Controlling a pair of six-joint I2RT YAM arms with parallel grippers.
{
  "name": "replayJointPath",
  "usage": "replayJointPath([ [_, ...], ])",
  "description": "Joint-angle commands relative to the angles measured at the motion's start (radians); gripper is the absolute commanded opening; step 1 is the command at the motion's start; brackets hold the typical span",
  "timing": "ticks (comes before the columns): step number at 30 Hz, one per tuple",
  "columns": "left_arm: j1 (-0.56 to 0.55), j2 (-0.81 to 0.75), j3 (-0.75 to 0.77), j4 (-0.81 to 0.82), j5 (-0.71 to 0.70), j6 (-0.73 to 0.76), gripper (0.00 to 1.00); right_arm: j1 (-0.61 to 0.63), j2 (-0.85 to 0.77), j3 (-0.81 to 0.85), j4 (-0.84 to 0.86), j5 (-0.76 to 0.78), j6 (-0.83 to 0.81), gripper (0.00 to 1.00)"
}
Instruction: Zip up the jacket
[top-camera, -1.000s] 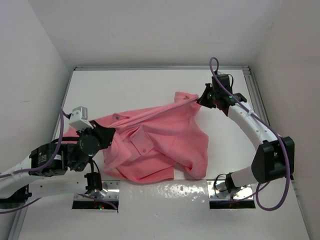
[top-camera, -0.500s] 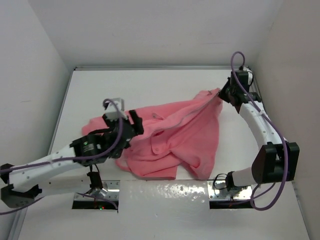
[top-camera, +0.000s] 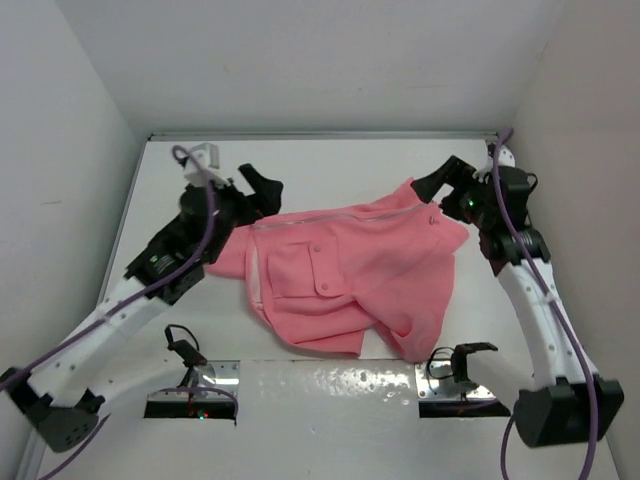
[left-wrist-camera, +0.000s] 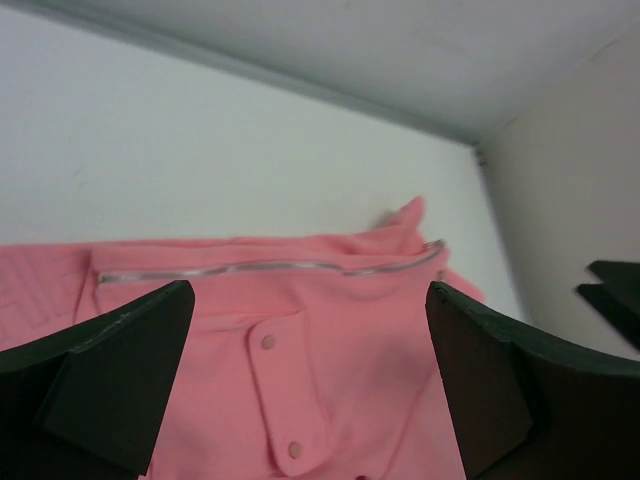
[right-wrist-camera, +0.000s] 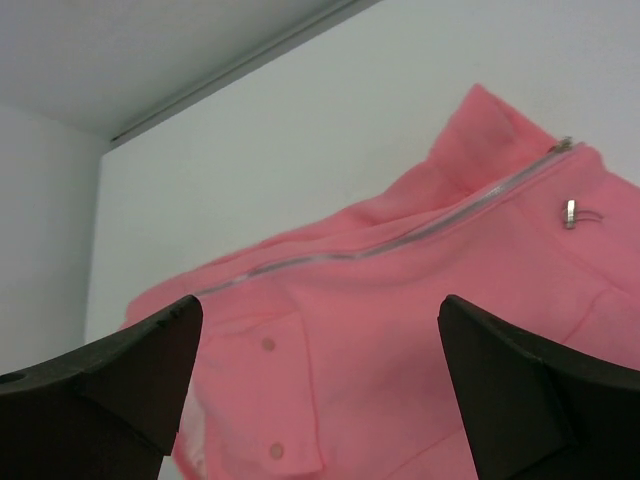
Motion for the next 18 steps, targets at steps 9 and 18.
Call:
replayJointPath([
  [9, -0.001, -0.471, -0.120, -0.147, 0.022, 0.030, 1.00, 0.005, -0.522, -0.212, -0.091, -0.183, 0.027, 0.99],
  [18, 0.001, -0.525, -0.182, -0.230, 0.076, 0.003, 1.00, 0.005, -0.671, -0.292, -0.260, -0.051, 0.024, 0.99],
])
